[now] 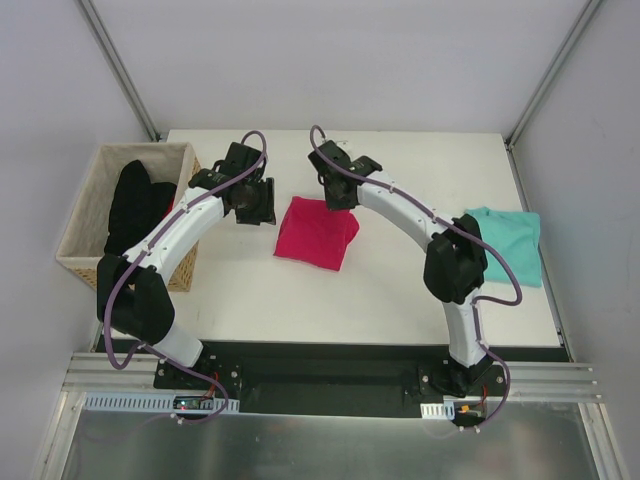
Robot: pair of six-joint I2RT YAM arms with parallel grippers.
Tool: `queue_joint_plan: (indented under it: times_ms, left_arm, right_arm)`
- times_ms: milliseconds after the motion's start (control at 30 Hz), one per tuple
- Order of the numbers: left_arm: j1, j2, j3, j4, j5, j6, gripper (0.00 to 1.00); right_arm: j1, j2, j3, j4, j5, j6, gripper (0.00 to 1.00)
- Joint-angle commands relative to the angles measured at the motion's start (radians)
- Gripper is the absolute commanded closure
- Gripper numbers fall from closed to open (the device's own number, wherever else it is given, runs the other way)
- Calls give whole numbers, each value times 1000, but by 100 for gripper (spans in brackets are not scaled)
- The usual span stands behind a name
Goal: Fold and stack the t-shirts
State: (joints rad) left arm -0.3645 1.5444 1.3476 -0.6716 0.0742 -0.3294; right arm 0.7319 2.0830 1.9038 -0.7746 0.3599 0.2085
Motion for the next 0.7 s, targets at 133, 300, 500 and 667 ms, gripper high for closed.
queue_joint_plan:
  times_ms: [133,300,500,667]
  left_arm:
    - [9,-40,-1,-14,-5,3,56]
    - [7,-61,-27,-13,-7,-5,55]
    - [7,-115,-48,-5,3,-26,50]
    - [7,-174,-44,9,12,-39,32]
  right_arm:
    - [-2,-41,74,-46,63,-47,78]
    - [-15,-83,14,-40,125,-11,79]
    - [-26,-146,-90,-9,114,34,77]
    - [-25,-224,-205,57,120,58,69]
